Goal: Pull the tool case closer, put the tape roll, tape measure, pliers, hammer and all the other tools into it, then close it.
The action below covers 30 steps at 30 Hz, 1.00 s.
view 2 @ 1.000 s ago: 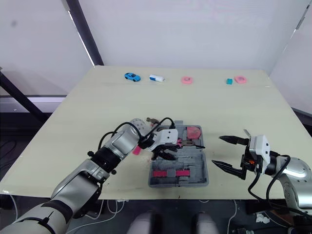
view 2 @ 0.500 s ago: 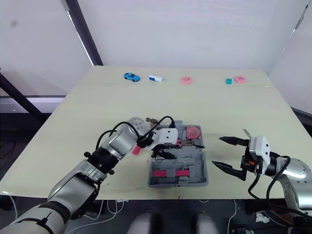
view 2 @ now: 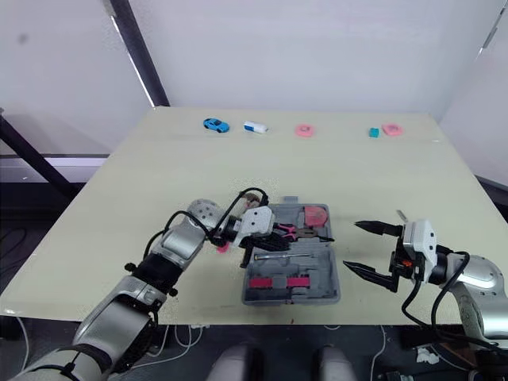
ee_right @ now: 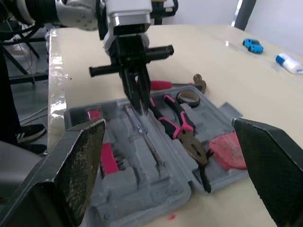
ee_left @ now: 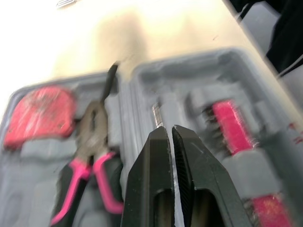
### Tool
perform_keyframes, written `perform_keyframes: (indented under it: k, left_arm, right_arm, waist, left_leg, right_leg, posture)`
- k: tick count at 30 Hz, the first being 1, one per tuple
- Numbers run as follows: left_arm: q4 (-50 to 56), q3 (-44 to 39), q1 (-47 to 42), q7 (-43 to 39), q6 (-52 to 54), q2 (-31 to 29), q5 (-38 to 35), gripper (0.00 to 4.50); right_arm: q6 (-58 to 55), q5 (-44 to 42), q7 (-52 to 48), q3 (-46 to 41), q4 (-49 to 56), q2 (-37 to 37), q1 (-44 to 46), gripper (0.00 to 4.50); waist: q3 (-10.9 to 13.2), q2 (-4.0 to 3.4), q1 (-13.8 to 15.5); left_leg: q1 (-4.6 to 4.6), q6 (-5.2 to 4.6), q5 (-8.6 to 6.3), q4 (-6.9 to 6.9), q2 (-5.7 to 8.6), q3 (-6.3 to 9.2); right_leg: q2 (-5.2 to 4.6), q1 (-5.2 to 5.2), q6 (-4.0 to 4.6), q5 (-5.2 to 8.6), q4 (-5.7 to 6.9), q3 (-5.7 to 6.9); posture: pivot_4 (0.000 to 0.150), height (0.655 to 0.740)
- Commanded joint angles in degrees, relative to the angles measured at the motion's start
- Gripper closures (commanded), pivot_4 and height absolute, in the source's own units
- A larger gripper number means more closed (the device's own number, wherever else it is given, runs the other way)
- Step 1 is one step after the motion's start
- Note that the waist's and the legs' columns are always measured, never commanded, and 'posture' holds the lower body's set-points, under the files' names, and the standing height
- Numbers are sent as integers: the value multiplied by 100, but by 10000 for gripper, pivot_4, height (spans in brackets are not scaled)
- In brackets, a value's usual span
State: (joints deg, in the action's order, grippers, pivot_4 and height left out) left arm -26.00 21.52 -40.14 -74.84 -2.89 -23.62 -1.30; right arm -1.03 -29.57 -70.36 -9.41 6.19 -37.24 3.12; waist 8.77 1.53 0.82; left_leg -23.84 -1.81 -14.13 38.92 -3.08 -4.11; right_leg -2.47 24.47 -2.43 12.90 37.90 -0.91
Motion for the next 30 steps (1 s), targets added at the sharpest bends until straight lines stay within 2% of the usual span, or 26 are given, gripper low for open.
perform_keyframes:
  k: [1,11,19,25,28,30]
  left_arm:
    - [-232,-170,-47,51,-248,-18,-41,43647]
    - [-749,-96,25,94,-383,110,104,43647]
    - [-1678,69,201,274,-791,180,540,43647]
    - [-1988,203,423,252,-1131,92,749,43647]
    - [-2038,52,397,354,-1134,140,638,43647]
    - [-1904,-229,354,392,-1041,226,318,43647]
  right_arm:
    - [66,-73,-12,-59,53,-21,7,0]
    - [60,-74,-16,-74,70,-34,-19,0]
    - [80,-58,4,-102,82,-48,-80,0]
    - [92,-55,13,-125,86,-62,-109,0]
    - [89,-58,22,-140,78,-63,-131,0]
    - [53,-111,72,-169,62,-19,-122,0]
  waist:
    - [0,0,-10]
    - [0,0,-11]
    - [-1,-1,-11]
    - [-9,-8,-16]
    - [-9,-8,-16]
    - [-8,-8,-17]
  left_leg:
    - [1,0,0,1,0,0]
    - [0,0,0,10,-1,0]
    - [2,0,0,11,-2,1]
    - [31,0,-1,15,-5,5]
    - [52,0,-1,16,-7,4]
    - [81,0,-1,15,-10,2]
  right_leg:
    - [1,-1,1,1,1,-1]
    - [2,-3,0,0,4,-2]
    - [2,-5,0,0,4,-2]
    - [2,-37,10,6,2,3]
    - [2,-60,9,7,2,4]
    - [2,-87,1,13,2,3]
  posture:
    - [1500,7395]
    - [1500,7395]
    - [1500,7395]
    - [1500,7395]
    - [1500,7395]
    - [1500,7395]
